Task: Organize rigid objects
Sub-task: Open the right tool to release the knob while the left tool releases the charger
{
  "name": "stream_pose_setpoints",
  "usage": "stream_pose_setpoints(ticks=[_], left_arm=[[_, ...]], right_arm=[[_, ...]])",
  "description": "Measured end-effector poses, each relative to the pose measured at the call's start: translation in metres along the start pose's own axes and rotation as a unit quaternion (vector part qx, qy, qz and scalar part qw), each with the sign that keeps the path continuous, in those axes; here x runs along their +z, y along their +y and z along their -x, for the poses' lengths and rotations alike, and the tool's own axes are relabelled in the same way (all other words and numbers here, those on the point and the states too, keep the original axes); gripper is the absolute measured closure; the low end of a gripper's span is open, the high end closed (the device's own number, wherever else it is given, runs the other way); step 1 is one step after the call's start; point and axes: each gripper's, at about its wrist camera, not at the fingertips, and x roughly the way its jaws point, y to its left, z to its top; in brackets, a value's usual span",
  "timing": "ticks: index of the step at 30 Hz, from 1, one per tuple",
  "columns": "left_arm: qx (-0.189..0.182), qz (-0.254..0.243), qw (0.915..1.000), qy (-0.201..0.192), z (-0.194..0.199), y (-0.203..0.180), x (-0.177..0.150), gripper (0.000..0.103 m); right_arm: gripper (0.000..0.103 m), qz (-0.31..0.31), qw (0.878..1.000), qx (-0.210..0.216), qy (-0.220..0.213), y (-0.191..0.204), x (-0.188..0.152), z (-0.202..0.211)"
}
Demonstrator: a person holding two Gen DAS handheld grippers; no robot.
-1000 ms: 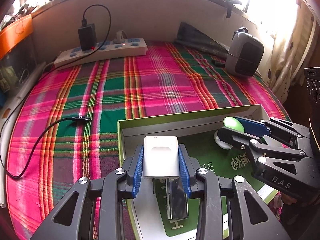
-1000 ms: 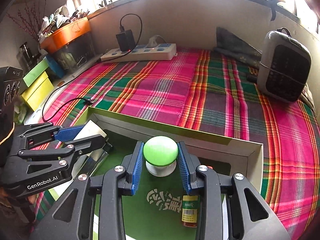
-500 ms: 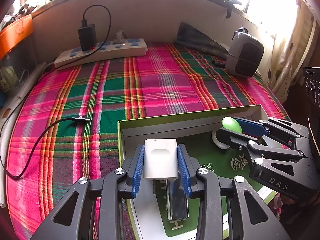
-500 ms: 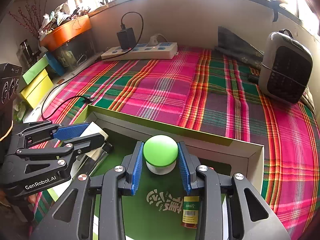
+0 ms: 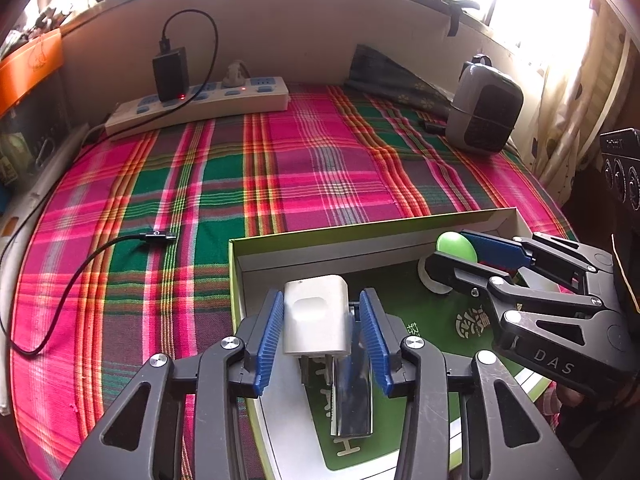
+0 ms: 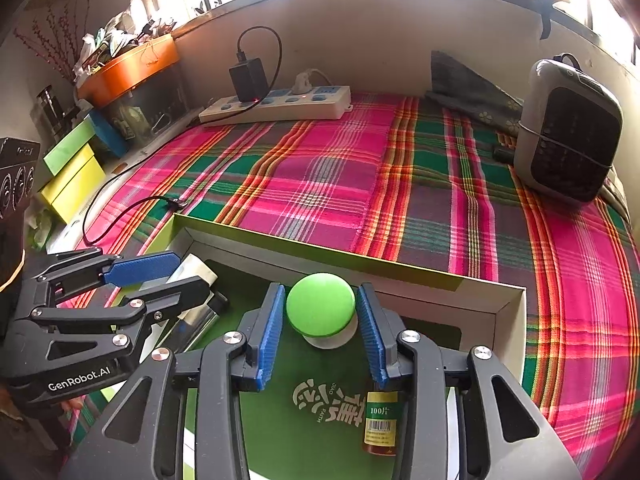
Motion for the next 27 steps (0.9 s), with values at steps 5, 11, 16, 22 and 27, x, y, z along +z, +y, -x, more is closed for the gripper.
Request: stream_pose_setpoints(ticks=[5,11,16,22,27], left_arm=[[0.002,-0.003,1.0,-0.002,0.003,-0.002,-0.001,0.061],[0.009,-0.005,0.9999,-0.007,0.009,-0.003,-0.004,0.059],[0.011,-0.003,0.9998,-0.014,0.019,-0.004,-0.007,0.059],[0.009,-0.003,0.9997,-0.023,0.033,-0.009,-0.014,0.059],[0.007,-0.002,0.9994,-0.034,0.048,-0.011,-0.019,0.059]], right_arm=[[0.062,-0.006,1.0,0.0,-0.003,-0.001,0.0,0.002],[0.061,-0.007,1.0,-0.002,-0.013,0.001,-0.001,0.01],[0.061,-0.006,1.0,-0.001,-0.02,0.006,-0.002,0.019],[0.061,-0.001,1.0,0.001,-0.031,0.015,-0.007,0.034],[0.061,-0.001,0.999,0.001,-0.042,0.02,-0.01,0.048]])
